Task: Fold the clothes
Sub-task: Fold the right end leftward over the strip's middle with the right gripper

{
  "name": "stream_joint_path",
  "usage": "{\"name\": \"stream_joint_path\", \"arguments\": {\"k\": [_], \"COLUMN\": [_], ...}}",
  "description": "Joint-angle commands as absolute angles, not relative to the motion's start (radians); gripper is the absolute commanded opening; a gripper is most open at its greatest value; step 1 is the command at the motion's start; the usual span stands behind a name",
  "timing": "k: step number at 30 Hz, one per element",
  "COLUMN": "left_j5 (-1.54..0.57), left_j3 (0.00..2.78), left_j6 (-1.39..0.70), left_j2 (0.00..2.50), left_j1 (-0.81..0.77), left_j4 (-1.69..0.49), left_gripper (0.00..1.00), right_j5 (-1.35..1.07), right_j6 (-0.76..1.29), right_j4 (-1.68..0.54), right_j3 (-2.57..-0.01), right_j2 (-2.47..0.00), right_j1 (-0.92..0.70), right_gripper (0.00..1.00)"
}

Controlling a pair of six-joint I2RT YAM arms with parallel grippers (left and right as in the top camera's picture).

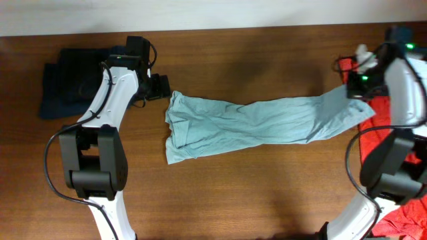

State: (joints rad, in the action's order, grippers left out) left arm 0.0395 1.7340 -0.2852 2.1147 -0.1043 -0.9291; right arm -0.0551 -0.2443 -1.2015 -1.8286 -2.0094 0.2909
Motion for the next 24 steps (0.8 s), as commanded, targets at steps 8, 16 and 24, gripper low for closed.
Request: {"name": "stream_joint_path", "arguments": {"k": [8,16,24], "left_j5": [0.029,0.029,0.029], "left_j3": [1.747,1.747,1.747], "left_j6": [-0.284,-0.284,-0.284], "left_j2": [2.092,2.092,2.092], "left_j1": [-0.105,-0.105,-0.105], "left_j4": [-0.928,-0.928,-0.928], "left_gripper": [0.99,0.99,0.99], "right_j5": [-0.101,-0.102,-0.105], "right_j6": [-0.16,-0.095,-0.096], "right_j4": [-1.288,-1.306,-1.304], "right_j3": [-1.852,-1.852,-1.851], "right_j2": [-1.998,-1.998,-1.998], "right_j1": [-0.014,-0.162,-0.281], "right_gripper": [0.04,0.04,0.04]}}
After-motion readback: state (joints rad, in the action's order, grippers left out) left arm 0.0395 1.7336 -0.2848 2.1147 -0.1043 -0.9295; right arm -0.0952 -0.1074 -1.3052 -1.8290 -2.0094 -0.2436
